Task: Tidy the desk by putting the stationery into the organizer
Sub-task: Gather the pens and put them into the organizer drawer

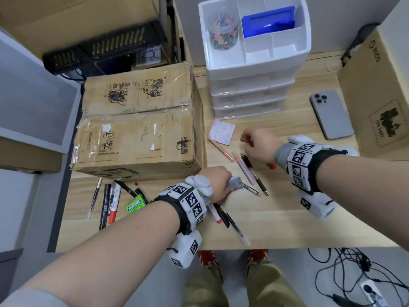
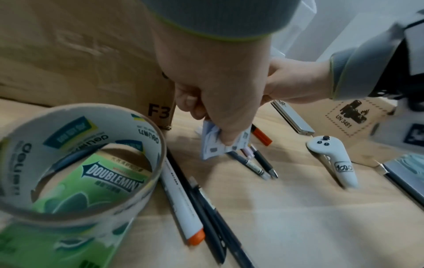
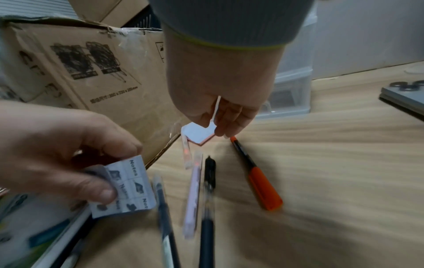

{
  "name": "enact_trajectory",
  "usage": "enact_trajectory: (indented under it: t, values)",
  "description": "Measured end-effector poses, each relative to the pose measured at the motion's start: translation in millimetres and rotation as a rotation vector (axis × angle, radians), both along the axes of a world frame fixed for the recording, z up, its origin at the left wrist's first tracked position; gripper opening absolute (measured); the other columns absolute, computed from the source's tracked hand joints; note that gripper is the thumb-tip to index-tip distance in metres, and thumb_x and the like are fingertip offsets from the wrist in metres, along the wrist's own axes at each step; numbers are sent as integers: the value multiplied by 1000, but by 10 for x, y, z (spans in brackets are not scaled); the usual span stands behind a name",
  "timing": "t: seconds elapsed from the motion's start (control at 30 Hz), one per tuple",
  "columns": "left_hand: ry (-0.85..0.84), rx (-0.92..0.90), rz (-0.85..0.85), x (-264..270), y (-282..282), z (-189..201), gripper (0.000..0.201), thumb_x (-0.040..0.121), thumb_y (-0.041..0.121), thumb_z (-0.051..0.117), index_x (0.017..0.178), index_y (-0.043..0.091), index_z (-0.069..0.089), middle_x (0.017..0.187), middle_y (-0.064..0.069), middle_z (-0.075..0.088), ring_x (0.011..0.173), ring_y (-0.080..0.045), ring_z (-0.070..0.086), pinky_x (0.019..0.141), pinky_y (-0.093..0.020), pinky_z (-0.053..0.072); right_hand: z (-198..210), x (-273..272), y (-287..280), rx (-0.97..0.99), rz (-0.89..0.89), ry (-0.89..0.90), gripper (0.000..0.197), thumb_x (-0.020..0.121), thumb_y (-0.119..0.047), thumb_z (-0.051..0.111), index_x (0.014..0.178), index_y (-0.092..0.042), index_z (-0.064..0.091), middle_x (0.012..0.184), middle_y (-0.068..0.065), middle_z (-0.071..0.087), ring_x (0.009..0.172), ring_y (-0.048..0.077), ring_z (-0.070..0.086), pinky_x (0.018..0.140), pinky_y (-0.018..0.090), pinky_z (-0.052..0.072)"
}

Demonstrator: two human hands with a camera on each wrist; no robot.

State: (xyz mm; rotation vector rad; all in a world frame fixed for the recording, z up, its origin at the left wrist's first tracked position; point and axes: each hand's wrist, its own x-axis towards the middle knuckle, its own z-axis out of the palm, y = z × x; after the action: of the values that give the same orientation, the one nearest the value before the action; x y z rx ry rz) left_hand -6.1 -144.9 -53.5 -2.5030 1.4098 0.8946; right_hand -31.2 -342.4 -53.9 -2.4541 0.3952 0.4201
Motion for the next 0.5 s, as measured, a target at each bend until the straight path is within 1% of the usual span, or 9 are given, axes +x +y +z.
enact_trajectory:
  t: [0.03,0.1,0.17,0.2,0.27,0.3,0.33,0.4,0.5]
  values:
    - [19,-59,33,16,25,27,36,101,43,46,95,9,56,97,-10,61,82,-31,58,64,-34,42,-7,128,-17,-8,-8,15,32,89,-9,54,120,-10,60,112,8,64,101,27,62,83,29,47]
    - [49,-153,117,38,68,64,29,103,38,42,96,11,46,93,-14,62,74,-30,51,61,-34,35,-34,386,-15,-34,-9,48,41,90,-15,55,130,-9,54,122,11,63,107,29,62,89,34,51]
    - [68,-218,179,9,81,94,22,104,31,40,100,10,43,89,-16,61,68,-30,46,59,-35,34,-75,551,16,-80,-4,61,49,89,-23,59,135,-9,48,126,13,61,108,32,61,91,40,52]
    - [82,-242,209,9,93,88,18,104,28,40,99,10,41,85,-16,60,65,-30,45,58,-35,35,-106,643,49,-105,5,62,53,88,-26,63,135,-9,47,128,14,58,109,33,60,89,39,52]
    - [119,-268,257,3,99,86,15,103,24,41,96,13,34,77,-12,52,63,-30,44,57,-35,34,-163,763,116,-154,27,79,60,85,-32,68,134,-8,45,129,15,53,105,34,60,77,34,47]
    - [131,-271,276,1,104,82,15,102,24,41,95,14,32,75,-10,50,63,-31,45,57,-35,35,-200,801,154,-177,46,90,62,83,-34,70,133,-7,44,128,15,52,102,34,60,72,33,43]
    - [139,-265,290,2,108,66,16,102,23,42,94,14,31,75,-9,50,63,-32,47,57,-36,38,-230,827,193,-198,61,102,64,82,-35,72,132,-6,43,127,15,51,100,34,61,70,33,41]
    - [145,-243,299,-6,105,36,15,101,23,41,94,14,31,75,-9,52,63,-33,49,57,-37,41,-301,858,248,-233,67,100,66,81,-33,76,131,-5,43,127,16,51,102,34,60,72,35,43]
    - [135,-219,291,-13,94,16,14,101,25,41,96,15,32,74,-7,51,62,-33,52,55,-37,42,-315,869,298,-267,52,122,68,79,-34,79,129,-4,43,128,18,48,105,33,58,80,37,47]
